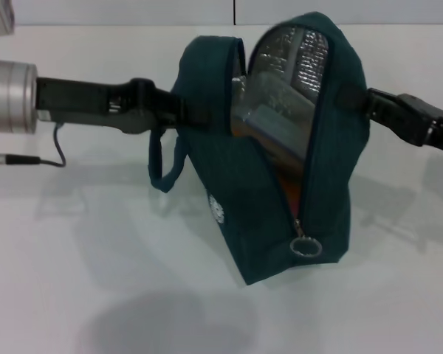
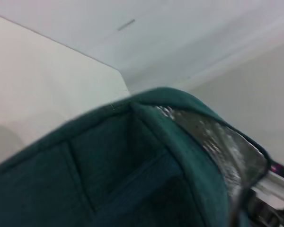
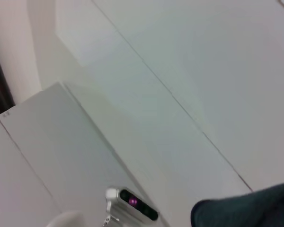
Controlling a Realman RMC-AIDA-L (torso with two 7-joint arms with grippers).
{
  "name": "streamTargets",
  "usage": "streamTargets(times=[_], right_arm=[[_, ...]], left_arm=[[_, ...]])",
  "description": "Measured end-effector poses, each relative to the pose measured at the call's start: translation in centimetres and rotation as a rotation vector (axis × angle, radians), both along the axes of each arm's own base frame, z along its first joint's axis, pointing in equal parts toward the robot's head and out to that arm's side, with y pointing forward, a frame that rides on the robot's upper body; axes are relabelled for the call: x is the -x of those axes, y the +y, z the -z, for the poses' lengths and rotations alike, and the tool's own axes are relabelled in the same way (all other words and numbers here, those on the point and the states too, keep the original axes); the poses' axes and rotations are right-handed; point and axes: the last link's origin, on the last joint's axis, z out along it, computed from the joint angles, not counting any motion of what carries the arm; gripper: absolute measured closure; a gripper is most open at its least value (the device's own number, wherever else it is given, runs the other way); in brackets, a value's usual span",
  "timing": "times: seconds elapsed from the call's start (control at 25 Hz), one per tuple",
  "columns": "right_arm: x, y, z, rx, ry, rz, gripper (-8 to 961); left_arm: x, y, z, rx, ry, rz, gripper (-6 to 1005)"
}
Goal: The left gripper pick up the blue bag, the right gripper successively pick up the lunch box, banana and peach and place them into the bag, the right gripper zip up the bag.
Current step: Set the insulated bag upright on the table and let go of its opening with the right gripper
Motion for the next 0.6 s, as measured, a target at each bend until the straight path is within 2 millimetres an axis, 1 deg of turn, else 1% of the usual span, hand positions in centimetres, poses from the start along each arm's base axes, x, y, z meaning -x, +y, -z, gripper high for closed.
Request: streamTargets(times=[0.08, 0.12, 0.28, 0.48, 0.6], right_arm=[[-0.4, -0.3, 0.0, -0.011, -0.007, 0.003, 855], [-0.6, -0.4, 0.1, -0.012, -0.012, 0.005, 865], [-0.8, -0.7, 0.2, -0.020, -0.024, -0.005, 875], [-0.6, -1.1, 0.2, -0.026, -0.017, -0.039, 883], [-0.8, -1.2, 0.3, -0.026, -0.017, -0.030, 884]], left_arm=[[0.3, 0.1, 0.3, -0.007, 0.003, -0.010, 960], [0.9, 0.2, 1.0, -0.020, 0.011, -0.034, 960], [1.8, 0.1, 1.5, -0.025, 0.038, -0.062, 960], [2.1, -0.2, 1.6, -0.014, 0.044, -0.070, 960], [2.0, -0.5, 1.7, 0.004, 0.036, -0.060, 961]])
